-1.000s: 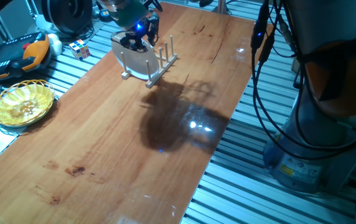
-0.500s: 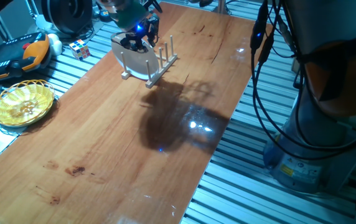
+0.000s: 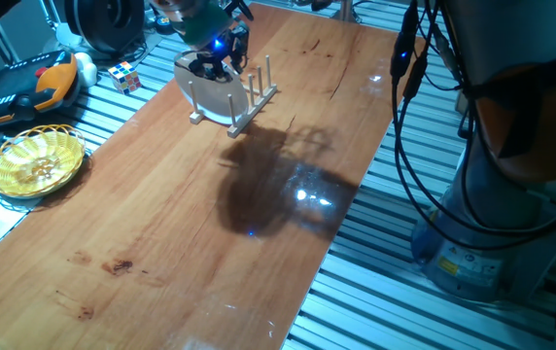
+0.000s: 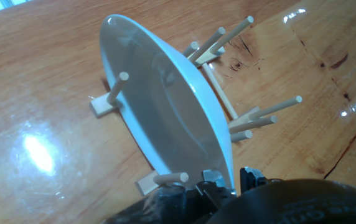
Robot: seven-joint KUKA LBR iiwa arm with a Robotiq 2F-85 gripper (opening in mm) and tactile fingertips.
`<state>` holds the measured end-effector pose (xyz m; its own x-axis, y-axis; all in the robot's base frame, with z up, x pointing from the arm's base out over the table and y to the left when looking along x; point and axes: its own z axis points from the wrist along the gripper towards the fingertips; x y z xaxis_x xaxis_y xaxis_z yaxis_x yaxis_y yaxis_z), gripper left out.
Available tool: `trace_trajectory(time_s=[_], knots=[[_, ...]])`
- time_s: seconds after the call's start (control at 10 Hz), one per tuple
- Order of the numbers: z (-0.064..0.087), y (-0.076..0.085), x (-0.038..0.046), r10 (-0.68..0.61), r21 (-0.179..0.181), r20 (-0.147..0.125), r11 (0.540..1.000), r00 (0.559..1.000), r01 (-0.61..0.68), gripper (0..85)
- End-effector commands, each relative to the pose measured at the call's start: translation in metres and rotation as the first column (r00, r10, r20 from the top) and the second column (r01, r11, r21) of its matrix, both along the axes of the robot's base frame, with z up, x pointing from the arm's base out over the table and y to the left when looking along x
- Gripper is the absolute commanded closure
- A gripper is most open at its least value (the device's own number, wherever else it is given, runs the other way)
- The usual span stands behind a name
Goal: Take the dish off the dish rack
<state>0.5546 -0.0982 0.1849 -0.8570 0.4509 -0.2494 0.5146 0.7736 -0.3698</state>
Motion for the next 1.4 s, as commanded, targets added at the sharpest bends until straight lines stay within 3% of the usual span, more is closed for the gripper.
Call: trace_trajectory(time_s=[0.0, 0.9, 1.2, 1.3], knots=[[-0.0012, -0.0005, 0.0002, 0.001, 0.000, 0.001, 1.000, 1.000, -0.001, 59.3], [-0.0053, -0.0019, 0.0000, 0.016, 0.006, 0.007, 1.000, 1.000, -0.016, 65.7], [-0.0052, -0.0019, -0.0002, 0.021, 0.004, 0.007, 1.000, 1.000, -0.021, 73.3], [-0.0053, -0.0020, -0.0002, 0.021, 0.004, 0.008, 1.000, 1.000, -0.021, 79.3]])
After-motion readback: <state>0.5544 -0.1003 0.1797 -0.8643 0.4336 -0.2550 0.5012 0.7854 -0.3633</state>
